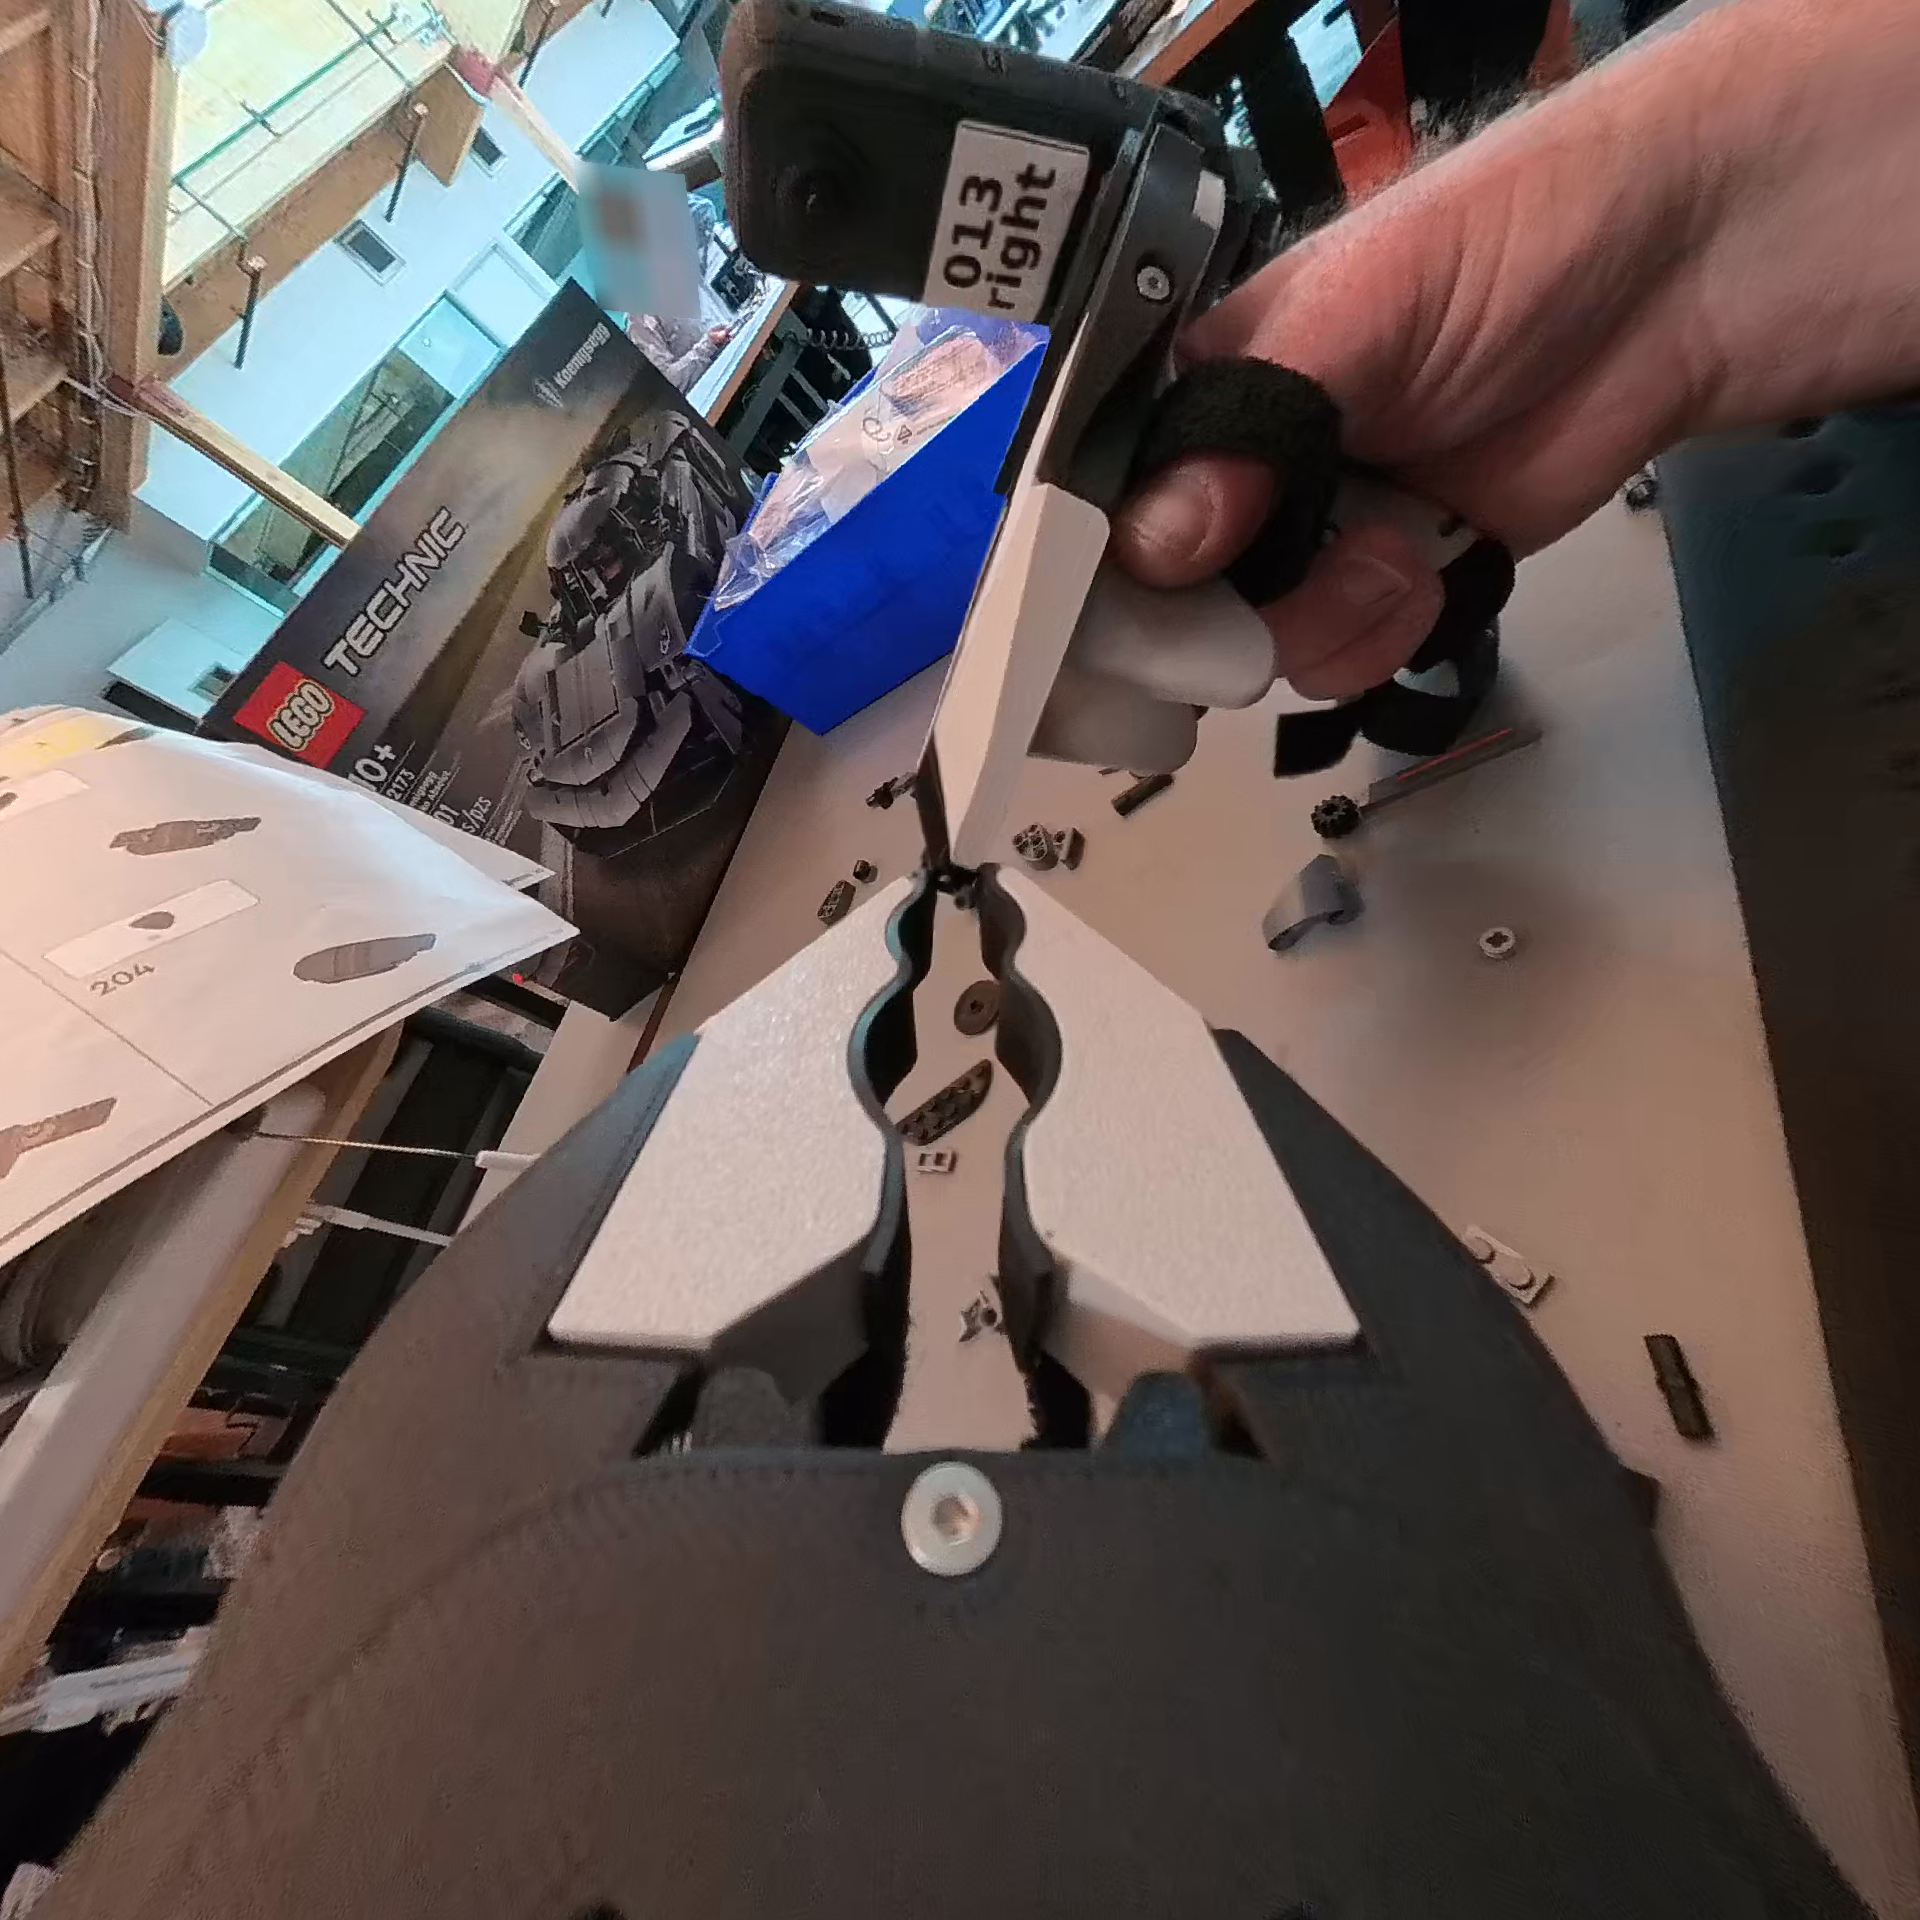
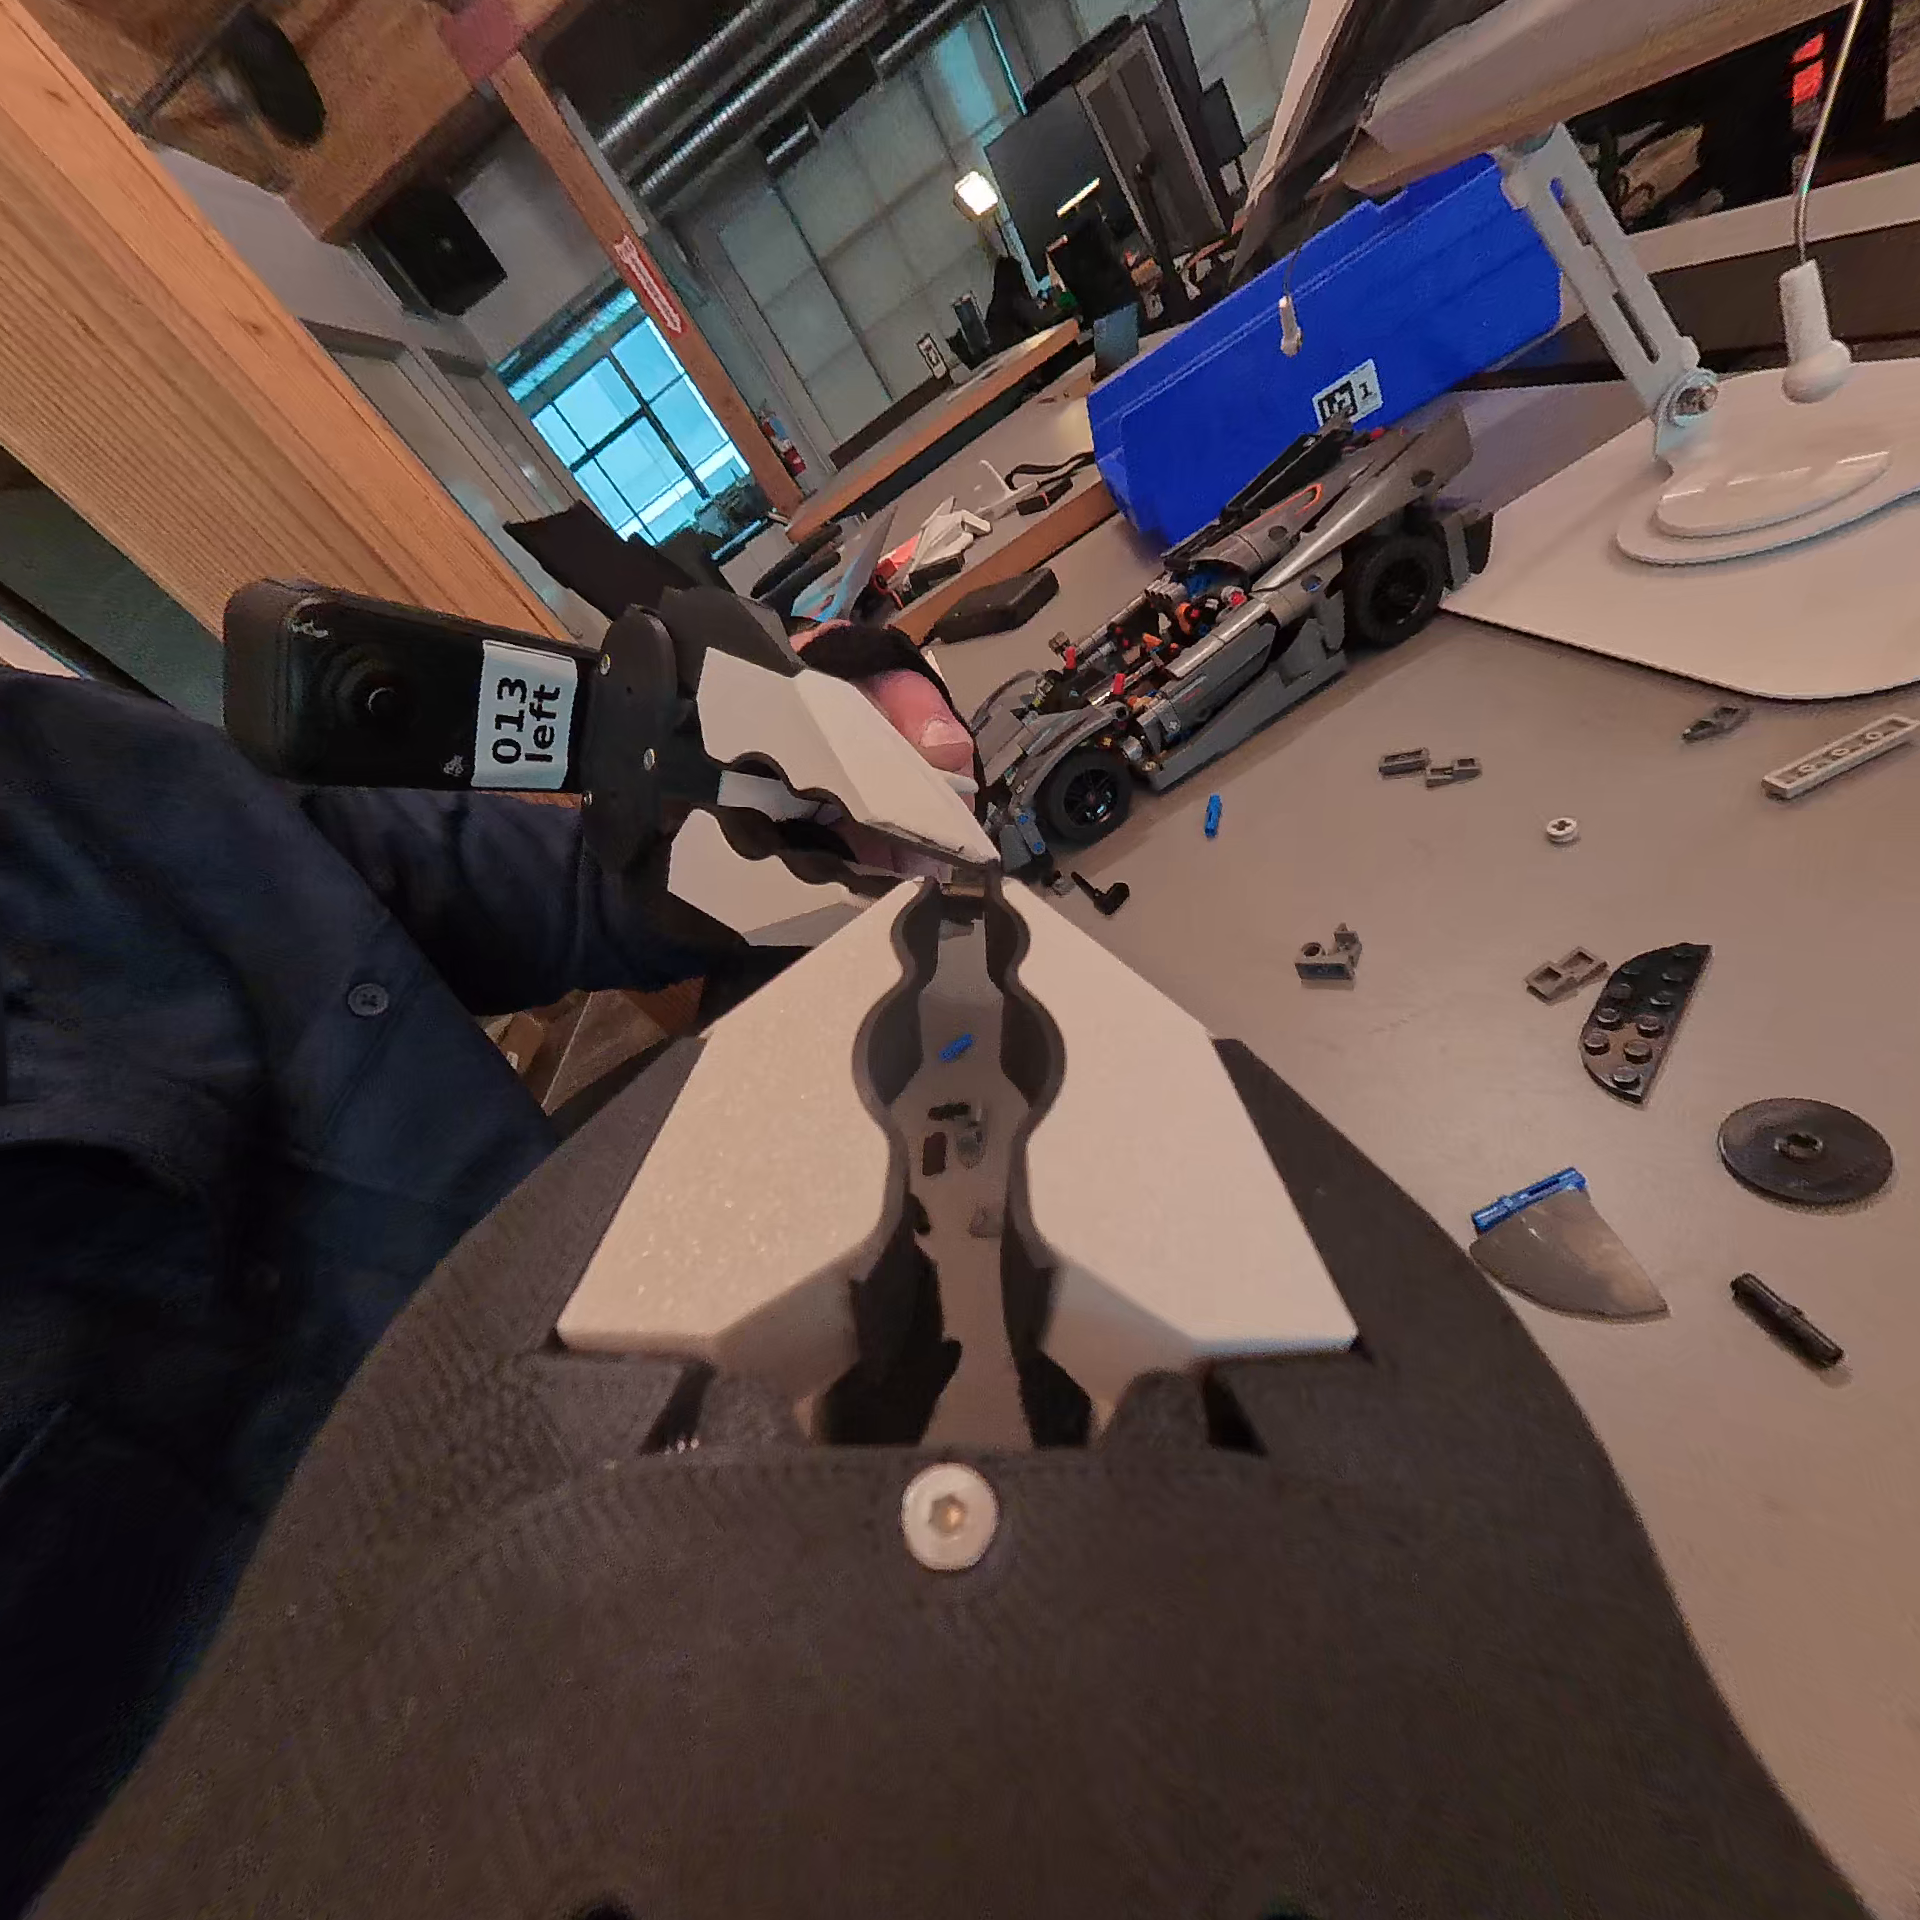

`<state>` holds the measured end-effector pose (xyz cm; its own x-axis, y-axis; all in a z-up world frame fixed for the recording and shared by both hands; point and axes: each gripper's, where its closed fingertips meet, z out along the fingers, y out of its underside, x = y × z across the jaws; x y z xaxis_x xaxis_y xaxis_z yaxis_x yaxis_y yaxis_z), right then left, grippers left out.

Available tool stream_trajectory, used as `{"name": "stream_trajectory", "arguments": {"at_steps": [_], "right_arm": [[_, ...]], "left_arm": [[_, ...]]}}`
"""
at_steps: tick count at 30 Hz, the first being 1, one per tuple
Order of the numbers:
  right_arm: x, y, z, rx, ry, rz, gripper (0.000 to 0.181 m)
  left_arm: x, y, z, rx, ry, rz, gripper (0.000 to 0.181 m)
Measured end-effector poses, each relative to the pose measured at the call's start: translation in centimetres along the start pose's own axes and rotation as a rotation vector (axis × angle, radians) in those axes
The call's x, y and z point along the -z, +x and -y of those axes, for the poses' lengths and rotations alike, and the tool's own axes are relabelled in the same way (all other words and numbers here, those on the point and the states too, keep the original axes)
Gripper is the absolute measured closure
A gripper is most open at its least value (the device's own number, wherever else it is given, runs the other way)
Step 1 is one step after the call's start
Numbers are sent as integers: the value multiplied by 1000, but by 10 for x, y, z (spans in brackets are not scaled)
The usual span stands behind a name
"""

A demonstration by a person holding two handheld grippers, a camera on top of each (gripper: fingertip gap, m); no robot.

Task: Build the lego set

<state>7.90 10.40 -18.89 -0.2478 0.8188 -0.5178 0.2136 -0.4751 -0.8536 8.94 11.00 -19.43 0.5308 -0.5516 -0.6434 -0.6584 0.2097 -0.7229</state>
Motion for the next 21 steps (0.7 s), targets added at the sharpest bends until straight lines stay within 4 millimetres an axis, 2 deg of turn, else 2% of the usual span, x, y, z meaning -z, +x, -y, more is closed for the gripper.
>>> {"name": "stream_trajectory", "arguments": {"at_steps": [21], "right_arm": [[6, -2, 12, -51, 110, 42, 170]], "left_arm": [[7, -14, 7, 41, 48, 51, 176]]}}
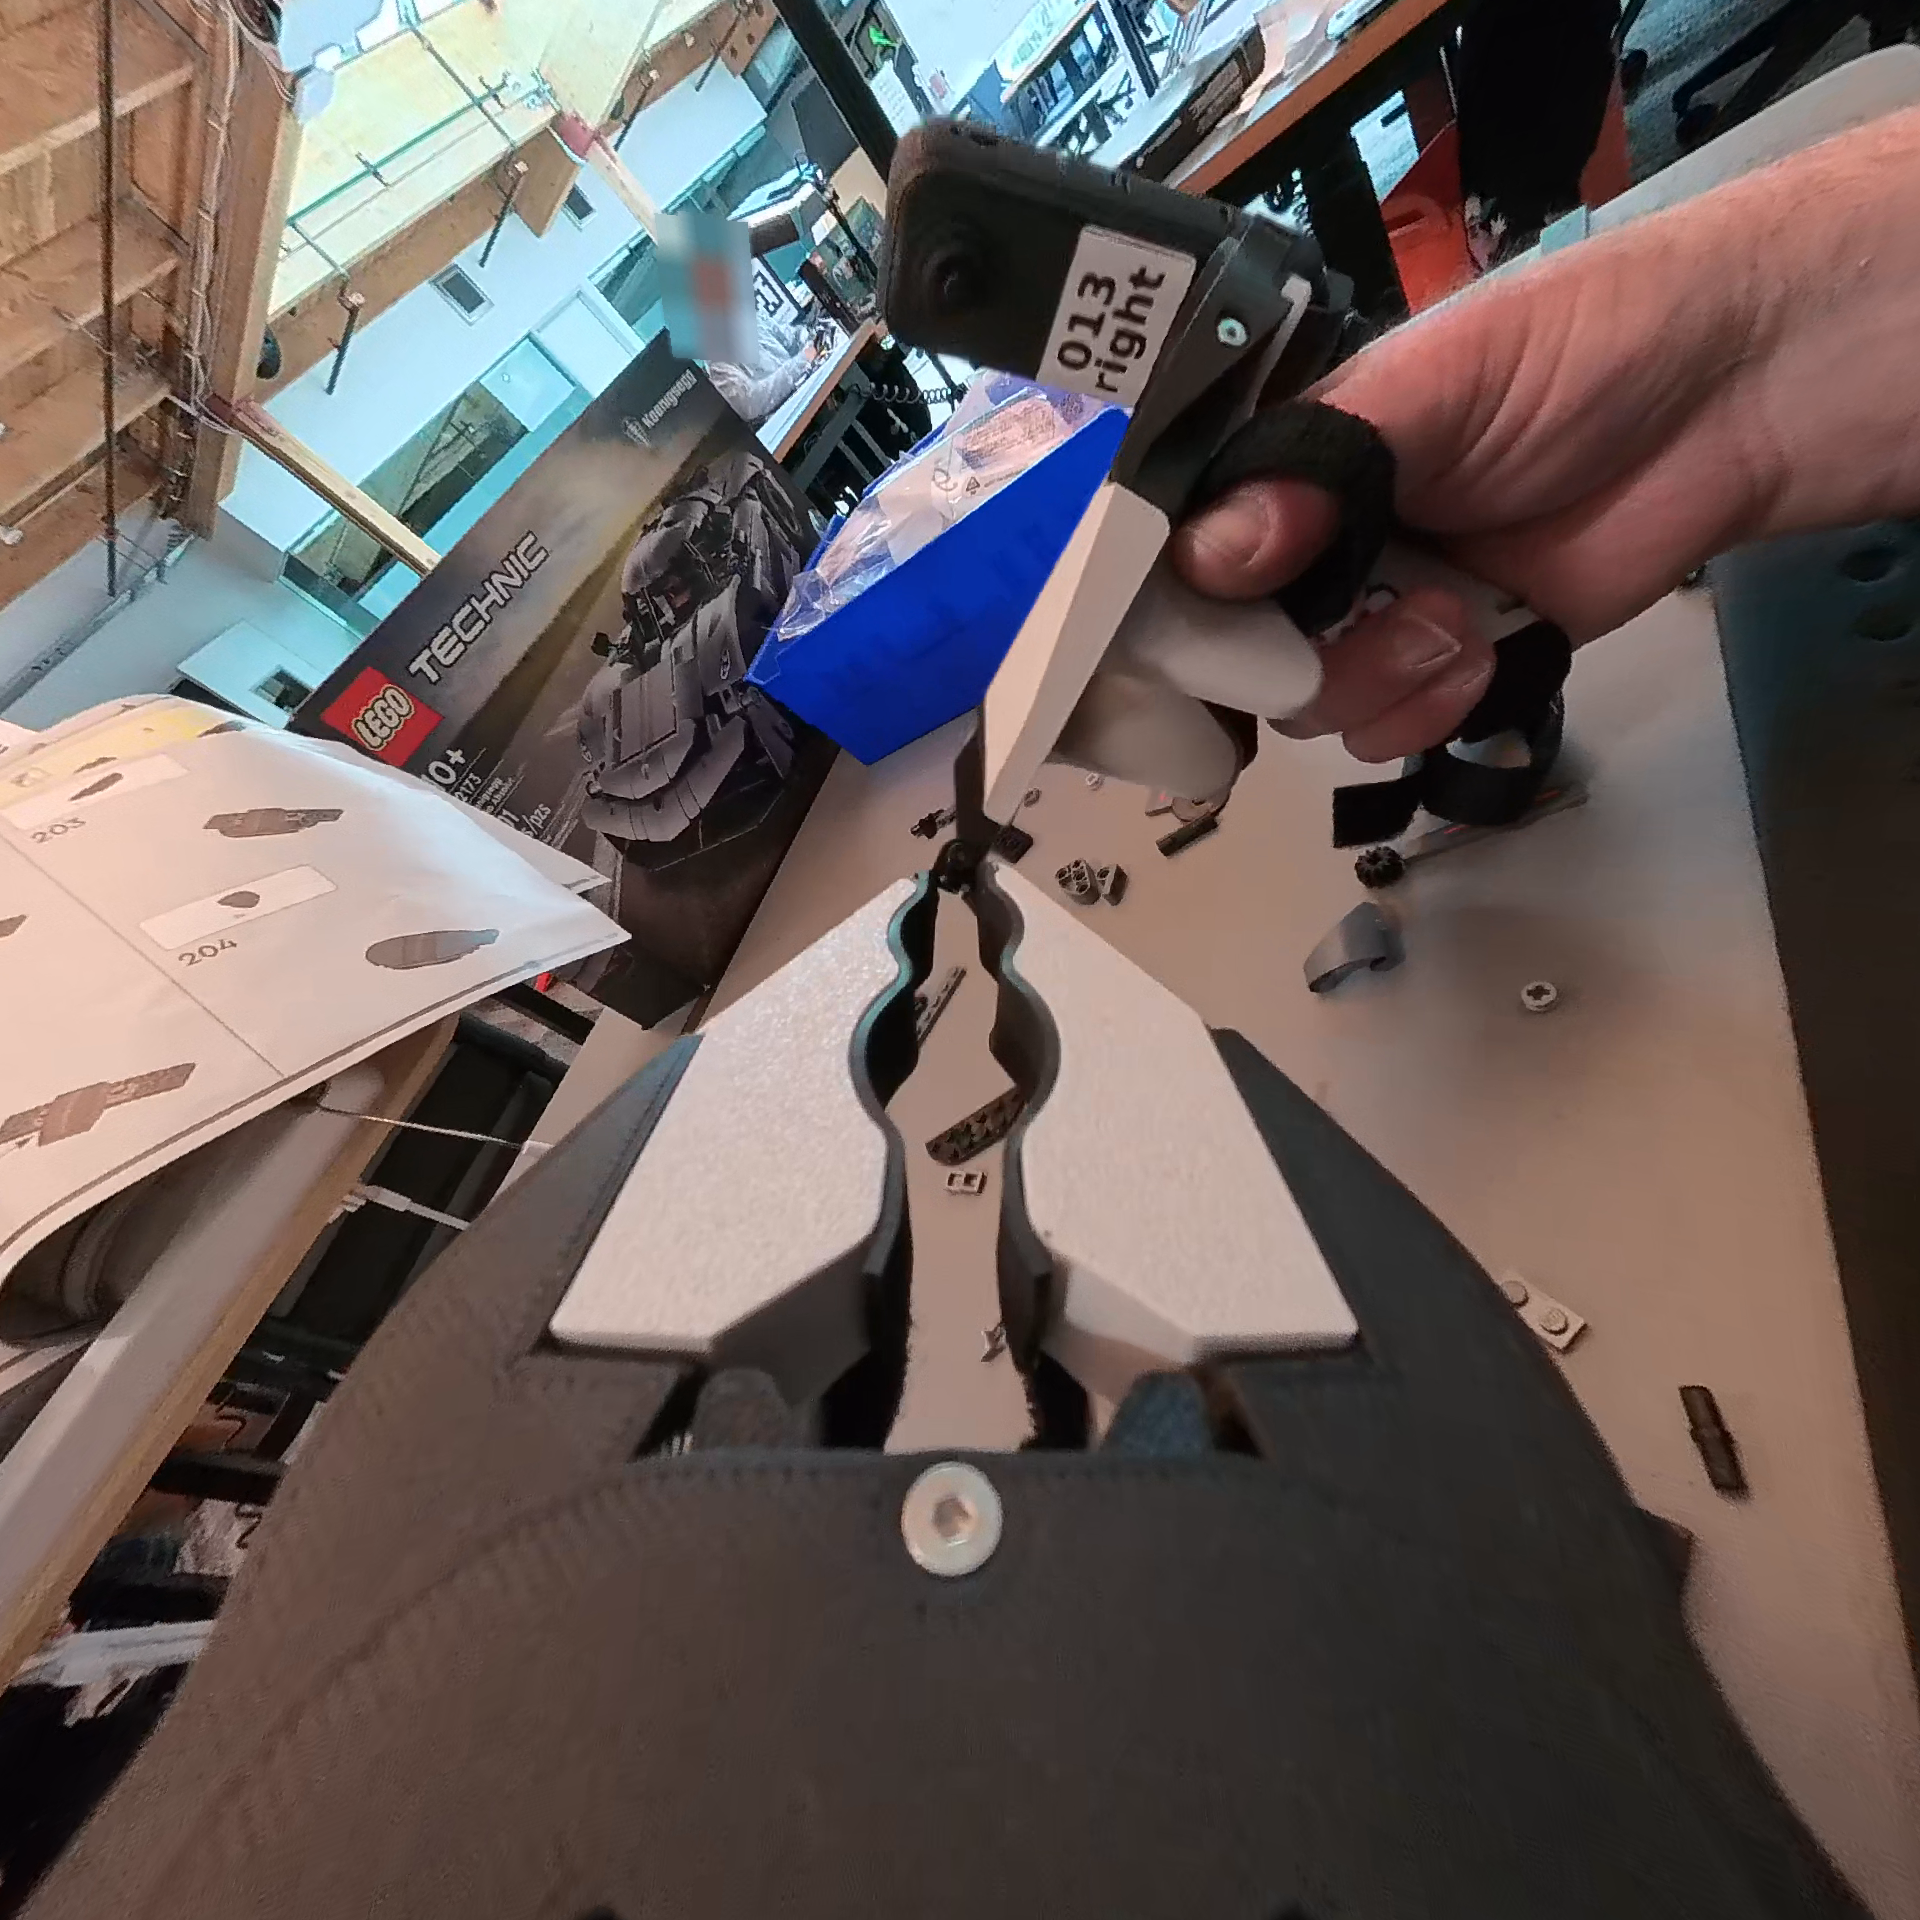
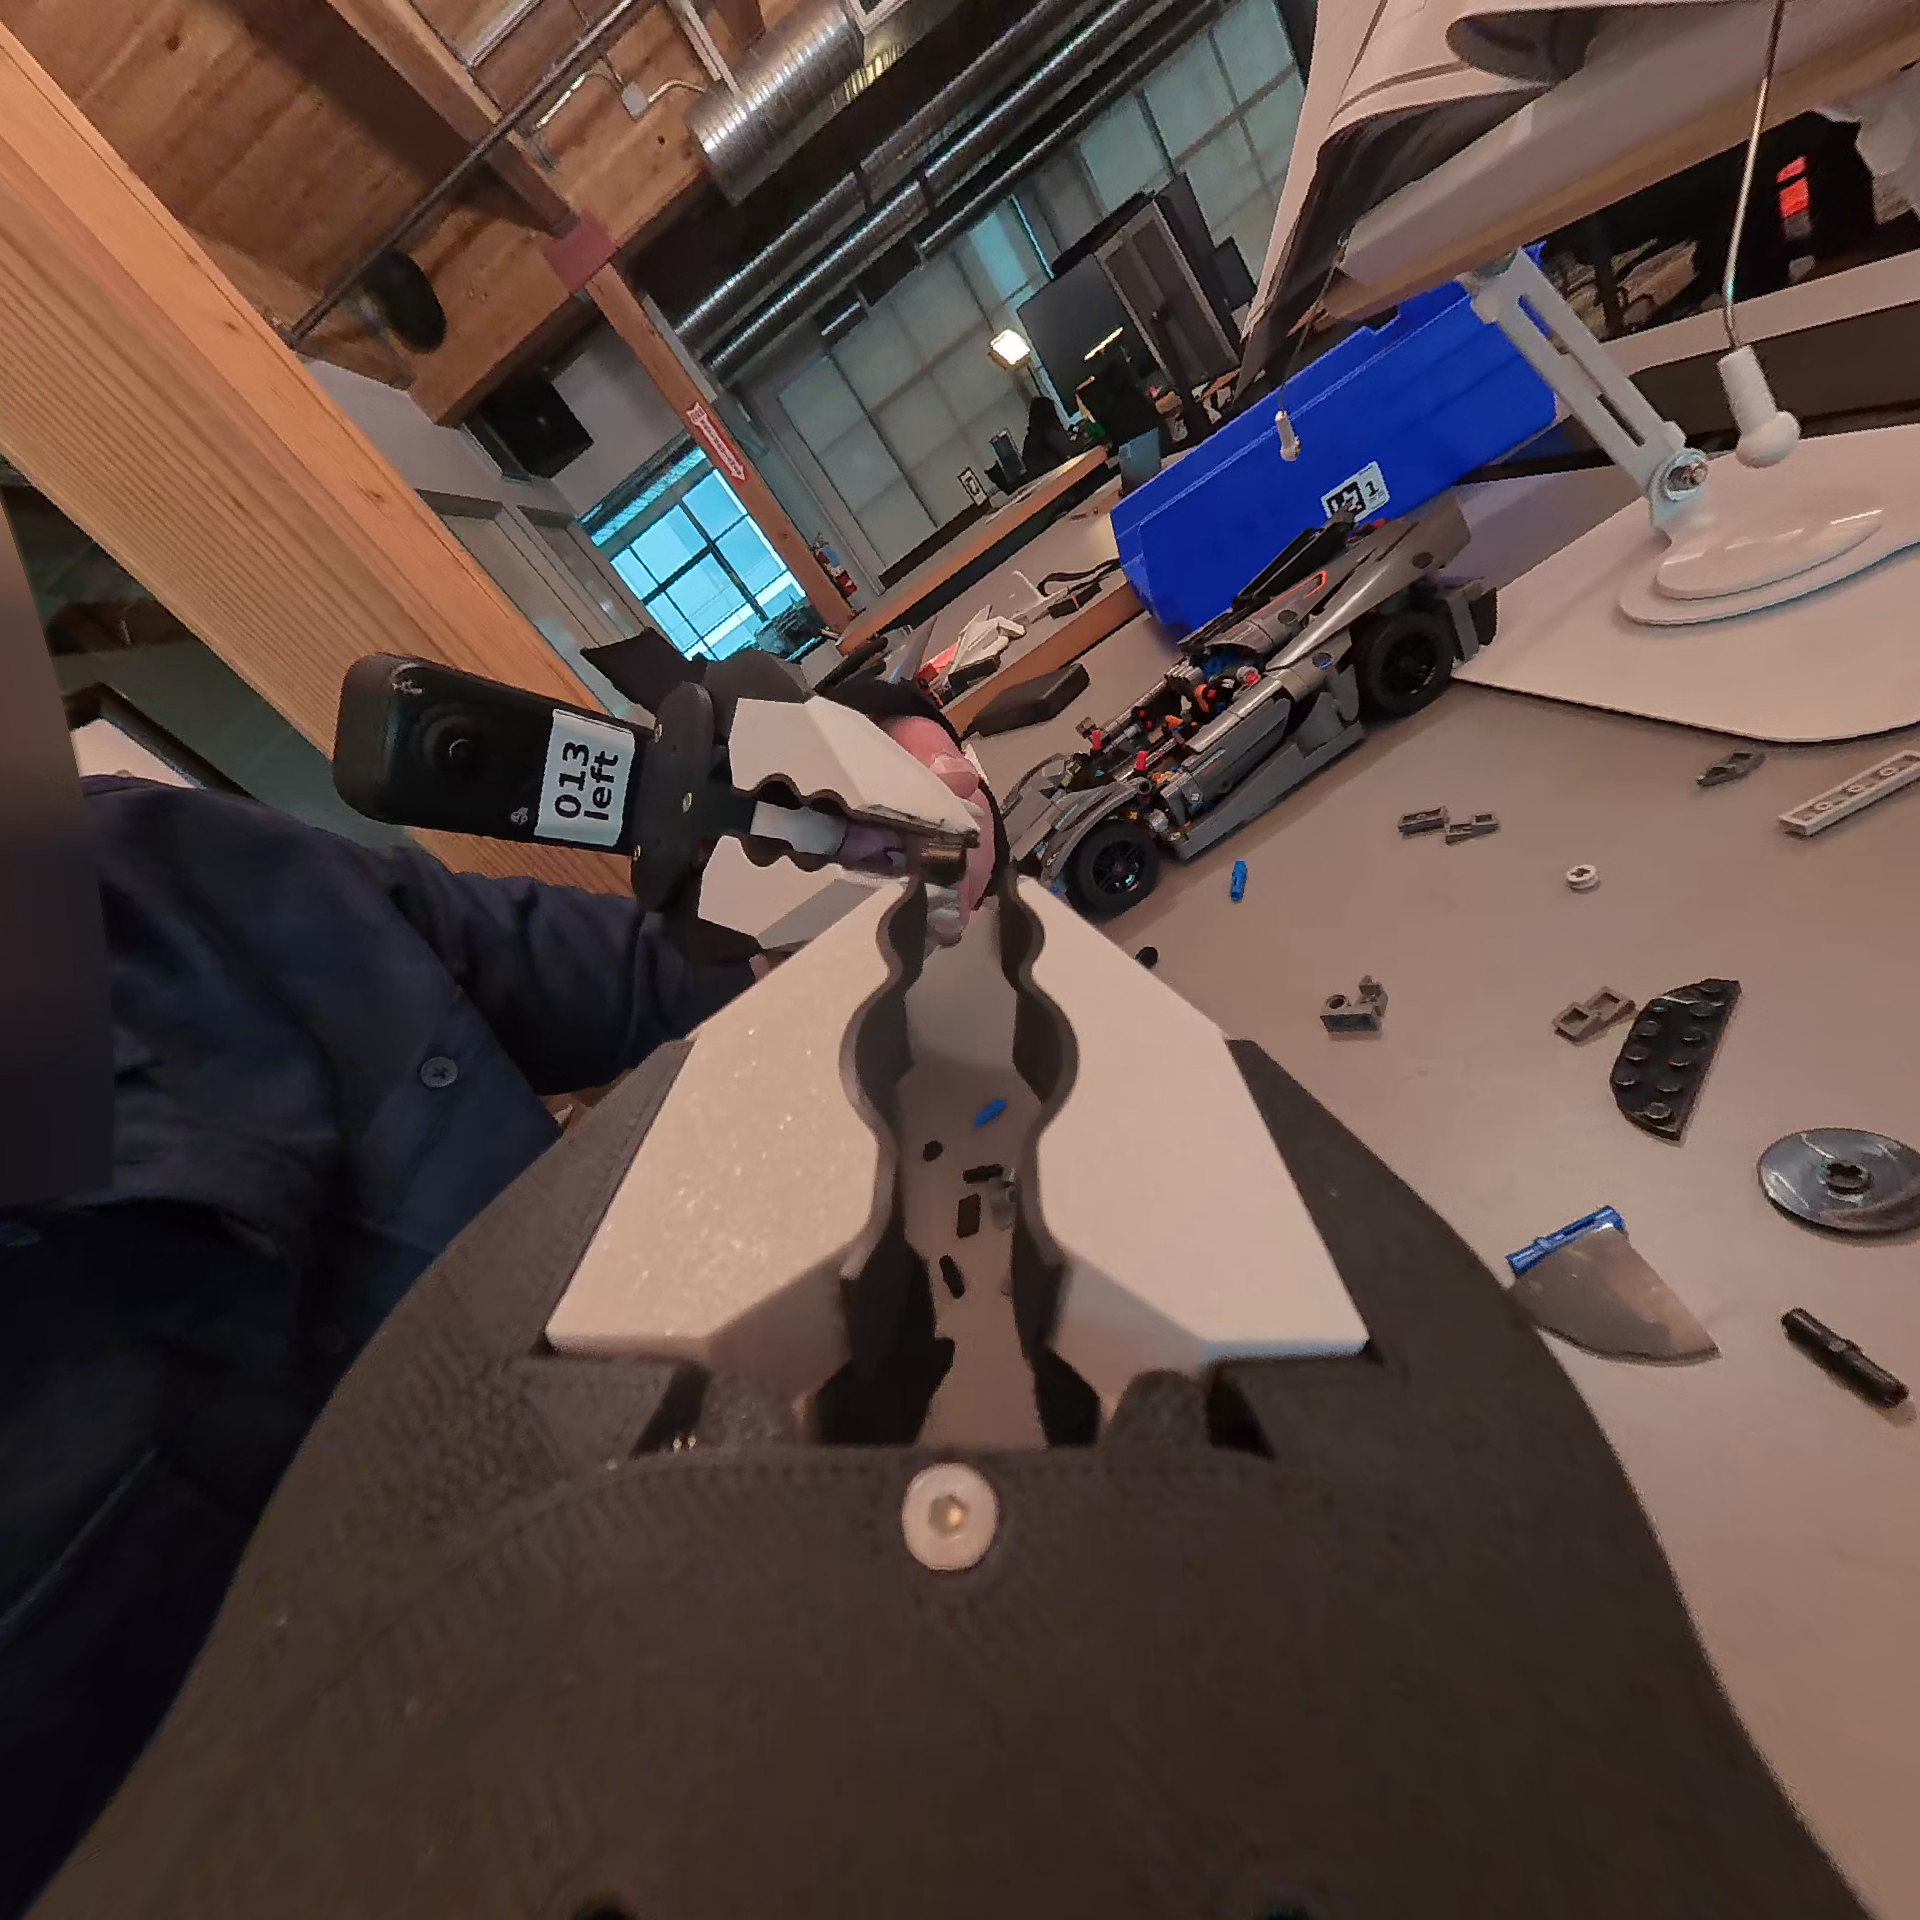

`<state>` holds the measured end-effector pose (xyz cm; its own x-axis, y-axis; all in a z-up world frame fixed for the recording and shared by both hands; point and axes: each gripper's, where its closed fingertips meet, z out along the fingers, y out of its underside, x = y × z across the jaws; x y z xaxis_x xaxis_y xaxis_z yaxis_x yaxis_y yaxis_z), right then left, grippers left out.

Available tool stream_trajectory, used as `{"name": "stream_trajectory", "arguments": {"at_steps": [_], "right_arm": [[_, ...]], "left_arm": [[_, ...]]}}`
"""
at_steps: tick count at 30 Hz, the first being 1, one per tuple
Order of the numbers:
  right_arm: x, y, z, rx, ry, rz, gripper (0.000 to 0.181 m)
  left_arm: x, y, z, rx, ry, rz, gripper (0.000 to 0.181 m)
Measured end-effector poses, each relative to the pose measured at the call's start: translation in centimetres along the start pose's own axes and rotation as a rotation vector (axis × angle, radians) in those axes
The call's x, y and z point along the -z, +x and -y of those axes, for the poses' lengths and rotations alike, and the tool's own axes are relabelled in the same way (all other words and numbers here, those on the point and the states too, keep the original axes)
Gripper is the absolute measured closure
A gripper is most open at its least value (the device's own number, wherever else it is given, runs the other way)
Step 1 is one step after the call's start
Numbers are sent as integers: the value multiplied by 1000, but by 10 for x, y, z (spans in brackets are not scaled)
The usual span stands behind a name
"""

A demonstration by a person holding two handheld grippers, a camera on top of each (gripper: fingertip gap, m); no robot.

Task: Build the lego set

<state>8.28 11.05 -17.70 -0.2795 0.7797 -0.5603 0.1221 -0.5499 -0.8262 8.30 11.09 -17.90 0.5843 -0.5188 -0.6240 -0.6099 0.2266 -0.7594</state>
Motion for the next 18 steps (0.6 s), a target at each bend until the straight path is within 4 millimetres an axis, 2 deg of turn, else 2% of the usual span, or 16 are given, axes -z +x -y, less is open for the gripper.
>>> {"name": "stream_trajectory", "arguments": {"at_steps": [10, 18], "right_arm": [[-6, -5, -4, 15, -17, 17, 169], [-3, 8, -13, 38, -84, -72, 176]], "left_arm": [[-2, 4, -2, -36, -23, 2, 176], [-10, 13, -12, -89, -91, -24, 176]]}}
